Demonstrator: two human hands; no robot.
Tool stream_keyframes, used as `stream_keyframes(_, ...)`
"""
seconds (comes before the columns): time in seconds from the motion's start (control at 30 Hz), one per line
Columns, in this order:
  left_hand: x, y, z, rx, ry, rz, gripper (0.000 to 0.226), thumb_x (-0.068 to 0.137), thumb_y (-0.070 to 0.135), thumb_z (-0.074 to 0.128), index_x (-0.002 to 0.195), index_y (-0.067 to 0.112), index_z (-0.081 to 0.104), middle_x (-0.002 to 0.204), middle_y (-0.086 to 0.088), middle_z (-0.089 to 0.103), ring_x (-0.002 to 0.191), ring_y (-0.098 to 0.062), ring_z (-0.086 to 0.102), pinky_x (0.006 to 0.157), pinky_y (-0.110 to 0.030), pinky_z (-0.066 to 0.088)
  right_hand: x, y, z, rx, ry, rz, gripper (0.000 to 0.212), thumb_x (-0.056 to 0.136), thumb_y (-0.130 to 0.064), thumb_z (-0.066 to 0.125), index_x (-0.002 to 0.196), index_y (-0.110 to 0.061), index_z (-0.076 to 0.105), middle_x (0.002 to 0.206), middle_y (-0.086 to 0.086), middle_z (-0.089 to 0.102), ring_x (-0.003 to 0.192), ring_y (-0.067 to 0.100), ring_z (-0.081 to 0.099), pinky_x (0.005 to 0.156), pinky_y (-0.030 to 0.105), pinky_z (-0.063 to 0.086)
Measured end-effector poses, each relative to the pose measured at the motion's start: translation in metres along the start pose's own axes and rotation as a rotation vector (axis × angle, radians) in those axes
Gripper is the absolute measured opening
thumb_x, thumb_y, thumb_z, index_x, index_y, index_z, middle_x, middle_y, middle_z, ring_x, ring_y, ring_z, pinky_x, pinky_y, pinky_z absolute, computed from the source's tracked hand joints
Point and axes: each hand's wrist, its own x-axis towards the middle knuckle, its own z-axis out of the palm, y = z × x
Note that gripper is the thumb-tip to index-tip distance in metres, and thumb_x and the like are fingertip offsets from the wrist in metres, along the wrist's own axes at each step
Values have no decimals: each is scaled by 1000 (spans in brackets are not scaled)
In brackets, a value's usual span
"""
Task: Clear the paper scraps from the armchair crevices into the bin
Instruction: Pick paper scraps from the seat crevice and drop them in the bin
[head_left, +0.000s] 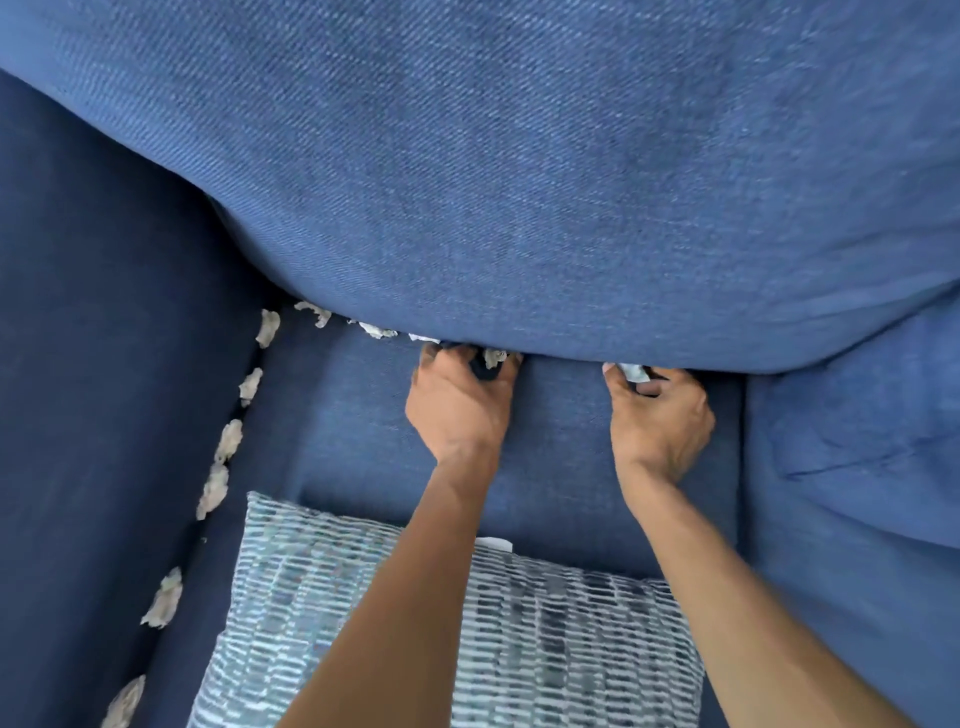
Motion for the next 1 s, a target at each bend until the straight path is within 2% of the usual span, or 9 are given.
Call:
stream_keyframes(0.3,3,4,7,-229,19,-173,22,72,44,76,67,24,69,83,3,67,83,-23,64,79,-39,52,-2,-6,-2,110,11,95,21,77,-34,83,81,-16,72,79,-1,73,75,21,69,66,25,47)
stream_keyframes(0.47,-1,-1,-2,-259,-57,-132,19,74,41,72,75,22,74,70,2,68,74,-25,65,71,-35,54,-5,-7,-10,167,-96,75,15,76,-29,82,80,-16,73,73,-2,67,66,14,60,53,19,39)
stream_keyframes(0.57,-8,-3,-20,-287,-119,-145,19,78,36,73,68,20,70,52,5,55,65,-24,61,62,-27,48,-13,-8,-20,175,-218,10,12,78,-25,79,83,-16,73,70,-2,64,62,13,57,56,22,41)
stream_keyframes(0.63,-14,-9,-36,-302,-122,-145,16,80,35,71,72,21,71,53,7,54,68,-24,62,62,-26,45,-22,-8,-30,191,-274,-33,8,81,-22,77,84,-17,71,68,-3,63,61,7,59,59,21,46)
stream_keyframes(0.7,-20,-21,-57,-275,-99,-108,11,83,33,68,82,23,71,62,9,58,73,-21,62,65,-25,43,-34,-10,-41,158,-273,-113,9,81,-19,76,87,-18,69,68,-5,64,61,-3,58,62,9,44)
stream_keyframes(0.73,-22,-29,-70,-248,-83,-86,11,84,33,67,88,24,71,68,10,60,74,-19,60,66,-25,43,-41,-11,-46,134,-265,-157,11,81,-18,76,89,-18,68,68,-7,64,61,-3,57,62,9,43)
stream_keyframes(0.8,-25,-46,-99,-199,-36,-49,13,85,35,66,92,24,70,75,11,62,77,-17,59,65,-26,41,-57,-16,-54,116,-283,-227,12,80,-18,76,89,-19,68,67,-9,64,62,1,57,64,21,47)
stream_keyframes(0.9,-38,-76,-142,-159,45,-25,12,85,35,67,90,24,69,75,10,62,79,-18,60,63,-27,40,-83,-29,-64,100,-355,-330,11,80,-20,75,87,-20,68,69,-8,65,65,4,58,61,23,44)
stream_keyframes(1.0,-65,-110,-179,-136,135,-30,13,84,38,68,87,25,68,73,10,62,75,-16,60,62,-28,43,-114,-45,-72,92,-417,-434,10,79,-24,75,85,-23,67,71,-8,66,67,14,62,61,34,51)
